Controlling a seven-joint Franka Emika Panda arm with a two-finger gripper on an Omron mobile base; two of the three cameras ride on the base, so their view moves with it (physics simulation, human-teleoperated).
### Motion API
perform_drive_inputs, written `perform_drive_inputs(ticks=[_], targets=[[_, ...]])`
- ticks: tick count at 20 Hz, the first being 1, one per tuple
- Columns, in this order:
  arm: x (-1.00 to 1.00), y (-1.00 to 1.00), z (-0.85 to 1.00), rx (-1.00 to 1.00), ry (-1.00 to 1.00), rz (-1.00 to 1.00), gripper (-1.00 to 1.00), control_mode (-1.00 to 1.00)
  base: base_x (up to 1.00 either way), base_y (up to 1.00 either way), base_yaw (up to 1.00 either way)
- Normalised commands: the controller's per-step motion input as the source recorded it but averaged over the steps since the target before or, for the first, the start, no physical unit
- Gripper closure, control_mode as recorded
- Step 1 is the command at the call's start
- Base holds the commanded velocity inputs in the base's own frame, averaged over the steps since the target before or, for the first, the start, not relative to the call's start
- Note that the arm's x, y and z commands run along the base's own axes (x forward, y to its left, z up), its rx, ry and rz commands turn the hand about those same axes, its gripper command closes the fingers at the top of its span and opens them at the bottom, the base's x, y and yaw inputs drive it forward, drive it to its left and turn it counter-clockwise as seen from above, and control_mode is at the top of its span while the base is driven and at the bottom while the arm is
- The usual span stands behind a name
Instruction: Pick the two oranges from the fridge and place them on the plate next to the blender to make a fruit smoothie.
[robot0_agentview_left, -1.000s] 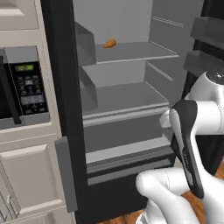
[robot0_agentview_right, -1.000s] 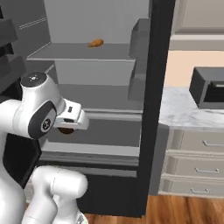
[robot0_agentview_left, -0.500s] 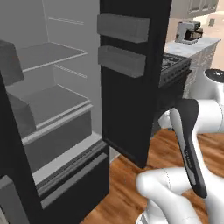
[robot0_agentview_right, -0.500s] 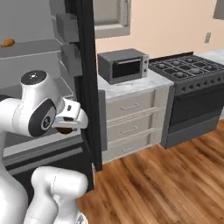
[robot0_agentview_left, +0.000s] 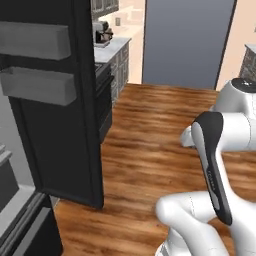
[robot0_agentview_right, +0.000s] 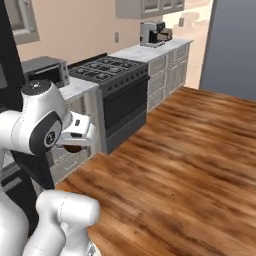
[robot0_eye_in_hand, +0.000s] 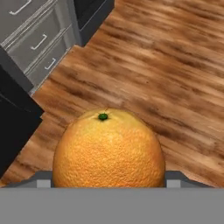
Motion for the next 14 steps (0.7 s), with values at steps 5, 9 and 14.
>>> perform_drive_inputs(ticks=[5,9,14], targets=[[0.0,0.0,0.0,0.0,0.0,0.0,1.0,1.0,0.08,-1.0,-0.64],[0.0,0.0,0.0,0.0,0.0,0.0,1.0,1.0,0.94,-0.84,-0.38],[0.0,0.0,0.0,0.0,0.0,0.0,1.0,1.0,1.0,-0.55,-0.26]])
